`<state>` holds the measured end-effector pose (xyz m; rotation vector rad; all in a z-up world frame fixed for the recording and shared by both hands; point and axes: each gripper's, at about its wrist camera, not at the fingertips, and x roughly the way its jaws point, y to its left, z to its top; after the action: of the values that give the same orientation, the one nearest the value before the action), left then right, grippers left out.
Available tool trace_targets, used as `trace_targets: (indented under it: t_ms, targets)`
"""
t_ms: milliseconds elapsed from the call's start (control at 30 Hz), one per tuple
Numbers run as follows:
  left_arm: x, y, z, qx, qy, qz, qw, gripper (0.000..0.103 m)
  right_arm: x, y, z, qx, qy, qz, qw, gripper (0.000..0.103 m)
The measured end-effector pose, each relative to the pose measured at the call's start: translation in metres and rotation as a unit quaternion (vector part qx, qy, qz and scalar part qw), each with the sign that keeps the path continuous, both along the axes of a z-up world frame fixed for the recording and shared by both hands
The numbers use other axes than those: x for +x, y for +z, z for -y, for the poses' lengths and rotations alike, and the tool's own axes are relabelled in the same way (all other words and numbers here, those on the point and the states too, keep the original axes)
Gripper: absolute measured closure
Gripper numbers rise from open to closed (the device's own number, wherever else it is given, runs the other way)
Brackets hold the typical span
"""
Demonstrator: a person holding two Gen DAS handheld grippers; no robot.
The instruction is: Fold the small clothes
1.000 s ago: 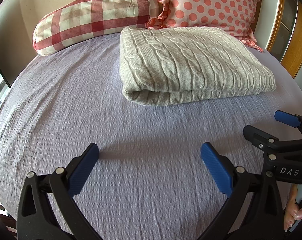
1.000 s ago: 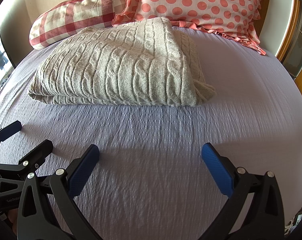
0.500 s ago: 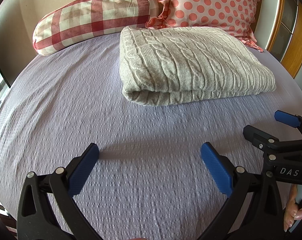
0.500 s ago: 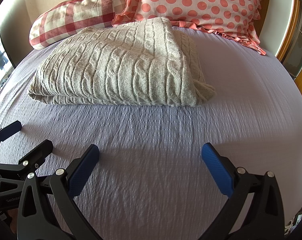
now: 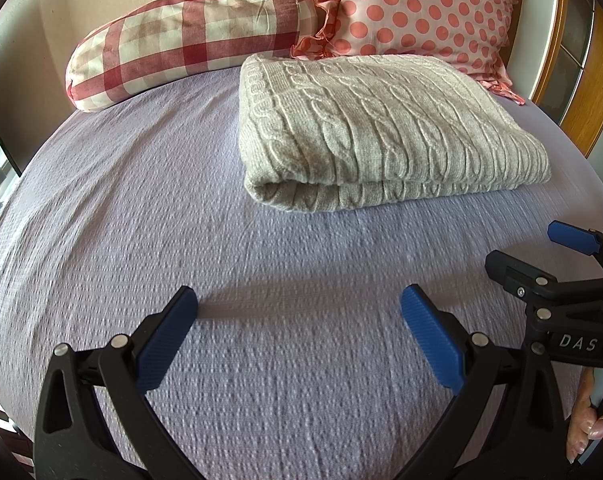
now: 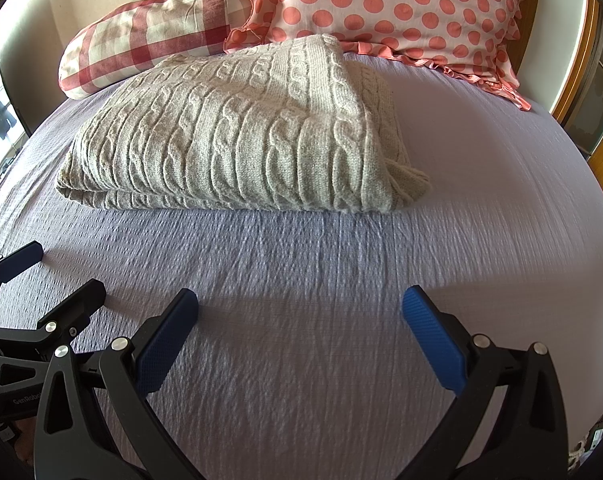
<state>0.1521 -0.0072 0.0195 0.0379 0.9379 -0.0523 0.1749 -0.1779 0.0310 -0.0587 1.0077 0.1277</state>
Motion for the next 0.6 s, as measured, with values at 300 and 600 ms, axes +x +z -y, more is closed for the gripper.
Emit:
trace_targets:
  t_ms: [300,600]
  targets:
    - [-0.0004,0.0003,0.0005,0.0,0.001,0.0,1.0,0.002,-0.0001,0.0001,-0.0002,0.0,-0.001,0.0,1.0,0.001]
    - [-0.002,0.0007,0.0019,0.0,-0.001,0.002,1.0,0.002,0.0,0.0001,-0.0003,0.0,-0.001,0.0,1.0,0.001]
